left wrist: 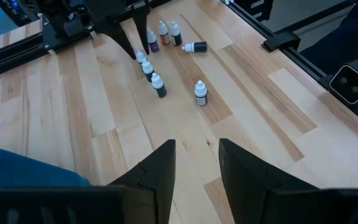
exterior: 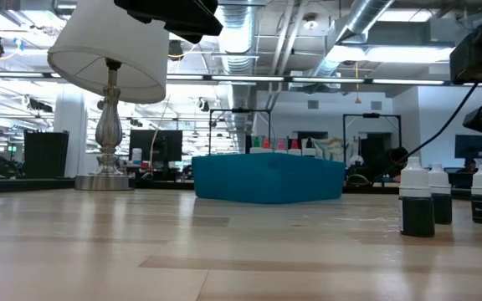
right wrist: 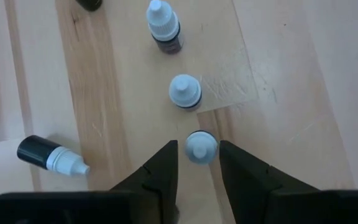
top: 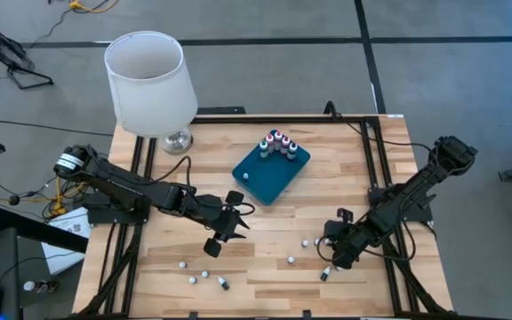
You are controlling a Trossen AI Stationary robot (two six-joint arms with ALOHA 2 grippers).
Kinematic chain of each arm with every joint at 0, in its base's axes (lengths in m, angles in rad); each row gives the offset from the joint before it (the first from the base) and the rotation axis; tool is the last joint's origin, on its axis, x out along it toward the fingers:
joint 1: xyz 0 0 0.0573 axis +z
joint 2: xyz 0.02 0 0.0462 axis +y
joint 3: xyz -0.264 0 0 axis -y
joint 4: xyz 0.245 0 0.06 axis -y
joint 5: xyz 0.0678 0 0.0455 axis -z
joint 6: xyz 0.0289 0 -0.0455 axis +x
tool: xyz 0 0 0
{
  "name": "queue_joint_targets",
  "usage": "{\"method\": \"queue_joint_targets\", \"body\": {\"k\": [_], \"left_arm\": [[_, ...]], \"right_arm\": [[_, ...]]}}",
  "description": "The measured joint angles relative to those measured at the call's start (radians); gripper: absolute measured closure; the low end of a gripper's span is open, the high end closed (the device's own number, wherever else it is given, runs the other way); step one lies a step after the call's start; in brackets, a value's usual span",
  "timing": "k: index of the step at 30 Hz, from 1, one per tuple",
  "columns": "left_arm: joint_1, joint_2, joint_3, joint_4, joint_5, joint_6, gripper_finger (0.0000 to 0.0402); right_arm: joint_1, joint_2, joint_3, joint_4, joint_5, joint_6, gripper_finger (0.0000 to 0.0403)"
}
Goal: Pick & Place food coloring
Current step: Put the small green food coloring bottle into the blue container
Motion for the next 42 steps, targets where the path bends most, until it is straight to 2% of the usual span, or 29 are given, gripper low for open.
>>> {"method": "queue_joint_targets", "body": {"k": [9,21,34,37,42], "left_arm": [[0.000,0.000,0.000,0.000,0.000,0.000,0.0285],[0.000,0.000,0.000,-0.001,0.000,0.000,0.0285],[0.000,0.000,0.000,-0.009,-0.002,0.001,0.0285],[0.000,0.000,0.000,-0.011,-0.057,0.008,0.0285],[0.000,0.000,0.000,-0.046,-0.231,0.008,0.0285]], "right_arm": [[0.000,0.000,0.000,0.000,0.006,0.000,0.0299],[0.000,-0.001,0.000,-0.002,0.013,-0.001,0.0361],[0.000,-0.003,0.003,-0.047,0.013,0.000,0.0358],[-0.001,-0.006,0.003,-0.056,0.016,0.000,0.0358],[-0.016,-0.005,0.003,-0.061,0.021,-0.001,0.0358]]}}
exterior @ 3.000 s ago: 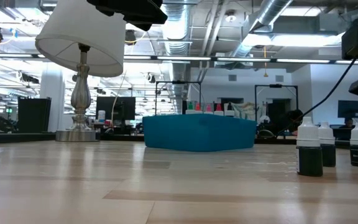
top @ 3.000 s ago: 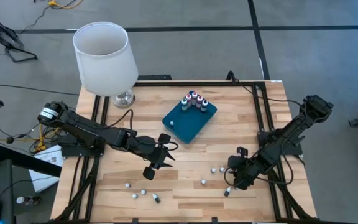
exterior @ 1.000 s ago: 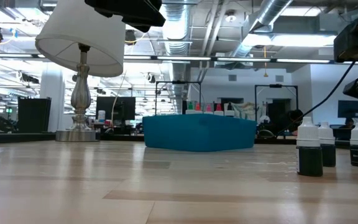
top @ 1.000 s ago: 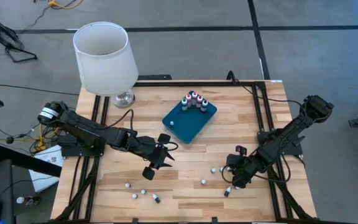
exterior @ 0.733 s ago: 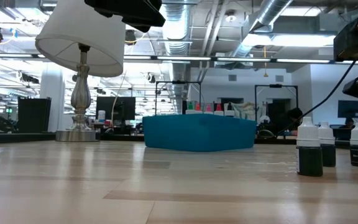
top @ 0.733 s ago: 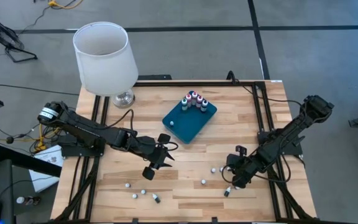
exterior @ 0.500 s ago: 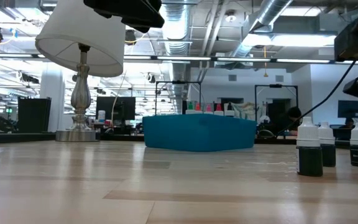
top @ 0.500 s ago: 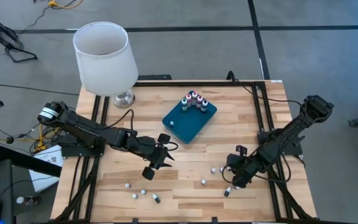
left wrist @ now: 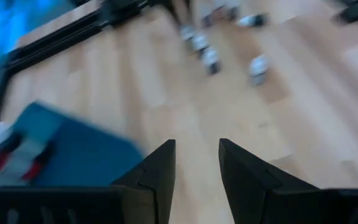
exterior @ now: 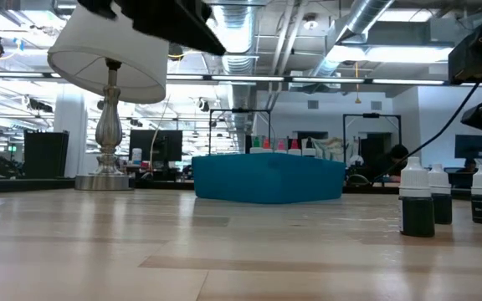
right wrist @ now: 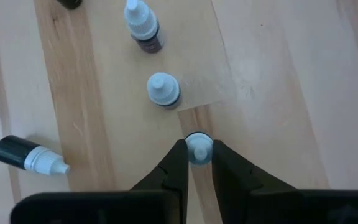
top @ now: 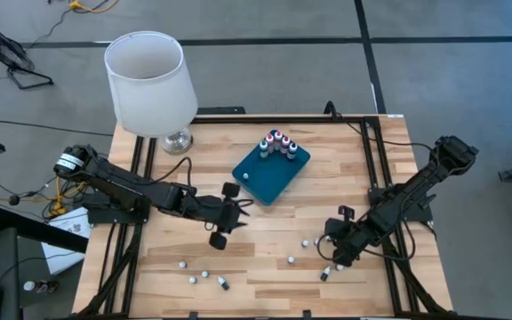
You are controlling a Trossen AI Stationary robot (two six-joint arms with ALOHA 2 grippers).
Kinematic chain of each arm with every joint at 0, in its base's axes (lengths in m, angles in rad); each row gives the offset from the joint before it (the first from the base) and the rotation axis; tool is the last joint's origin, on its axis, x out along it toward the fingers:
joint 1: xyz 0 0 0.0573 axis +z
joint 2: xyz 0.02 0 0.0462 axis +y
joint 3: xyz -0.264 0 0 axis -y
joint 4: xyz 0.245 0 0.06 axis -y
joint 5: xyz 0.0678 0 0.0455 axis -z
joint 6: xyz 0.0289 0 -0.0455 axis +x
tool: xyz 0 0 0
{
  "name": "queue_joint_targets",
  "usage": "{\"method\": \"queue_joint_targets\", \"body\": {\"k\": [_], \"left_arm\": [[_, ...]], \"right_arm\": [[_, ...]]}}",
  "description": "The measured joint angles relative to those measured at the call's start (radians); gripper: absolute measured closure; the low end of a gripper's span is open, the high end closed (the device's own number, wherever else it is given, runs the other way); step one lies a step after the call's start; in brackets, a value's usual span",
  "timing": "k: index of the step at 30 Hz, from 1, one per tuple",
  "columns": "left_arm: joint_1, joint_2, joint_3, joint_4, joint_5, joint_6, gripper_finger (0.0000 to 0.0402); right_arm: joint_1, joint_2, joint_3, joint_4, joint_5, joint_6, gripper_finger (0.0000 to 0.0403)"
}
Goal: Pick & Place food coloring
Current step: Put the small green food coloring bottle into the blue container
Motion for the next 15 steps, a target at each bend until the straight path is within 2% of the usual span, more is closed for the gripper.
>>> {"method": "queue_joint_targets", "body": {"k": [6,15], "left_arm": [[0.000,0.000,0.000,-0.101,-0.193,-0.057,0.0285],[0.000,0.000,0.000,-0.146,-0.225,-0.089,0.0285]], "right_arm": [[-0.026,0.002,0.009,-0.023,0.002,-0.026,0.0358],[-0.074,0.005,0.093,-0.179,0.009,-0.091,0.0356]]}}
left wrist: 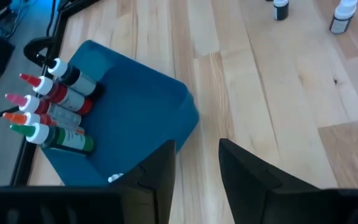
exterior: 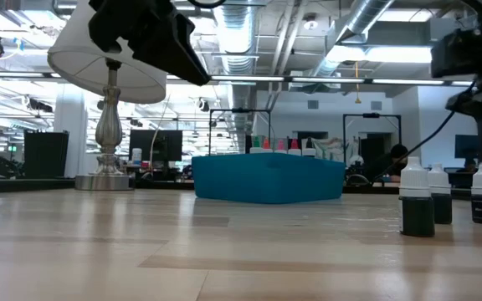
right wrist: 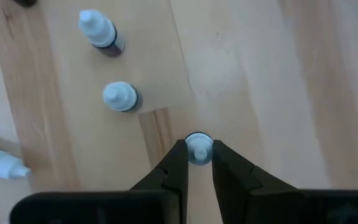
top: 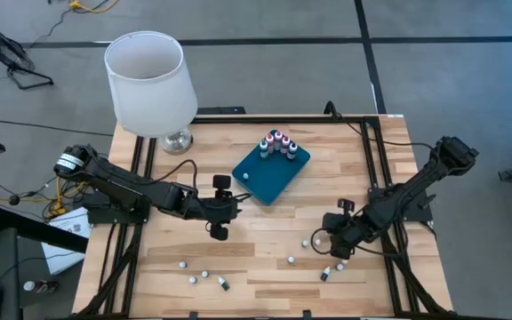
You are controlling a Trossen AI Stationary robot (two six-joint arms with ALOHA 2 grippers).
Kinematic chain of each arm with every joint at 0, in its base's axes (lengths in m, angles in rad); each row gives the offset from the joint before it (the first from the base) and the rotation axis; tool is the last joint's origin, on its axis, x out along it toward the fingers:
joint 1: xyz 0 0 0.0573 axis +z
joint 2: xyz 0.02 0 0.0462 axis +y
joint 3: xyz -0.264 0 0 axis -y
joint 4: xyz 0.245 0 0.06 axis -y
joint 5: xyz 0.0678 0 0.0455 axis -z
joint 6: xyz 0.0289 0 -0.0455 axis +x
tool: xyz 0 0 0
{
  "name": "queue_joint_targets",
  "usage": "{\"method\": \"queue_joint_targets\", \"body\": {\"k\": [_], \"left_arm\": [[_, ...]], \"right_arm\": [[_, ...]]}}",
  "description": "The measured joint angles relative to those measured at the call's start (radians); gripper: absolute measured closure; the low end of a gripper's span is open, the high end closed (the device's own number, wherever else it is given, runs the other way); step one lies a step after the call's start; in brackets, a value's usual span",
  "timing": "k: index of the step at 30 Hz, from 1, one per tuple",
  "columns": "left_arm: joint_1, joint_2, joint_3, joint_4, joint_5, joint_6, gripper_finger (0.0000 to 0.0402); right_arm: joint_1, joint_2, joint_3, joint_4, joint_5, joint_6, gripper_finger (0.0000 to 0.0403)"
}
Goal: Pick & Place food coloring
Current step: Put the small green food coloring bottle into the blue container
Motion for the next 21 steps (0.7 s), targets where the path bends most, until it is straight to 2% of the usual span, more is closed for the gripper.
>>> {"method": "queue_joint_targets", "body": {"k": [21], "left_arm": [[0.000,-0.005,-0.002,-0.090,-0.002,-0.027,0.0285]], "right_arm": [[-0.199,-0.002,0.176,-0.055,0.005,-0.348,0.0356]]}}
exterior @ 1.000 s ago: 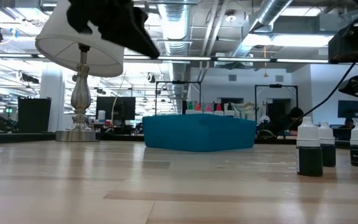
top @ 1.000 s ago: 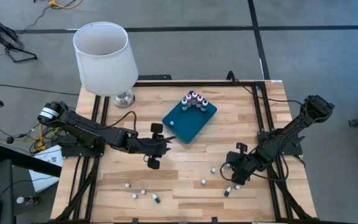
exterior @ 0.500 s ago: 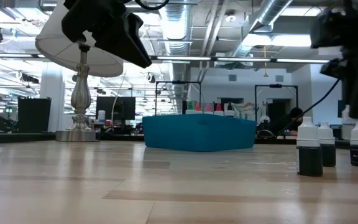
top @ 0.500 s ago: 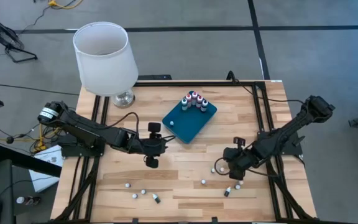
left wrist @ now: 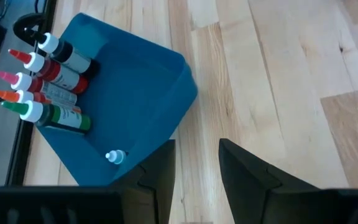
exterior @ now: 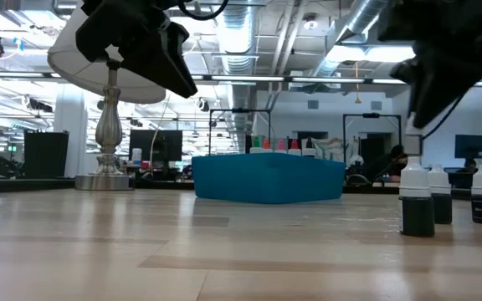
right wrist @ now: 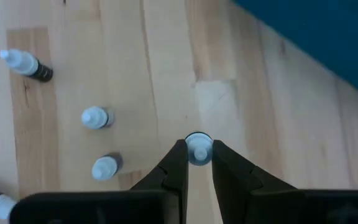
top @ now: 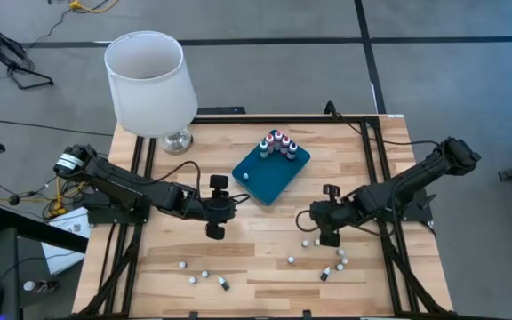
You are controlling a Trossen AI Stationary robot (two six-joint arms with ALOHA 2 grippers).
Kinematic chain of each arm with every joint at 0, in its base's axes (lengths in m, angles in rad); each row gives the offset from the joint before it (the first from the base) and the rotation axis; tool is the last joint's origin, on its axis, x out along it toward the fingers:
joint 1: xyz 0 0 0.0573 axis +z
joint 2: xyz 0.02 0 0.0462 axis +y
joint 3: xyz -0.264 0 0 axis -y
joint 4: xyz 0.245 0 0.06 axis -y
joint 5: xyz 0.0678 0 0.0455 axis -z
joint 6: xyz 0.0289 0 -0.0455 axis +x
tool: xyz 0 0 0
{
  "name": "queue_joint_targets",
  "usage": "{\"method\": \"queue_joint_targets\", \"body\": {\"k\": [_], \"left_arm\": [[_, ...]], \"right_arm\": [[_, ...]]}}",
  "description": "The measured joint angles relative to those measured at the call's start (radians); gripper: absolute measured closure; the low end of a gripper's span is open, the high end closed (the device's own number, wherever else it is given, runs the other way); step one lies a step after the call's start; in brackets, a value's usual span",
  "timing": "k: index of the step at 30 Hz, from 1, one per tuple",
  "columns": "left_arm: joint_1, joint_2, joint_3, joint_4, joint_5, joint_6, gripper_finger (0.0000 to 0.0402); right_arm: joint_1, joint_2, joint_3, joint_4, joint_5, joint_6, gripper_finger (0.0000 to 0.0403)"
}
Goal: Pick & Place food coloring
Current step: Put the small green food coloring bottle into the blue container
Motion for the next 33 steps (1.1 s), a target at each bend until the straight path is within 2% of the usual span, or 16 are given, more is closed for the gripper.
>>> {"method": "queue_joint_targets", "body": {"k": [4,9,15,18,22,27,33], "left_arm": [[0.004,-0.080,-0.123,0.152,-0.008,0.032,0.0285],[0.021,-0.298,-0.325,0.388,0.011,0.060,0.0285],[0.023,-0.558,-0.488,0.476,0.016,0.043,0.0285],[0.023,-0.652,-0.534,0.475,0.018,0.031,0.0285],[0.023,-0.724,-0.570,0.480,0.018,0.024,0.0285],[0.023,-0.737,-0.577,0.476,0.018,0.026,0.0285],[0.023,-0.732,-0.578,0.477,0.017,0.042,0.0285]], "right_arm": [[-0.031,0.000,0.033,0.000,0.000,-0.071,0.0356],[-0.079,0.000,0.068,0.004,0.000,-0.160,0.0355],[-0.187,0.000,0.079,0.139,-0.004,-0.323,0.0355],[-0.257,0.000,0.080,0.239,-0.045,-0.415,0.0355],[-0.360,0.004,0.080,0.362,-0.134,-0.507,0.0355],[-0.470,0.047,0.085,0.440,-0.246,-0.571,0.0355],[-0.544,0.169,0.193,0.420,-0.291,-0.622,0.0355]]}}
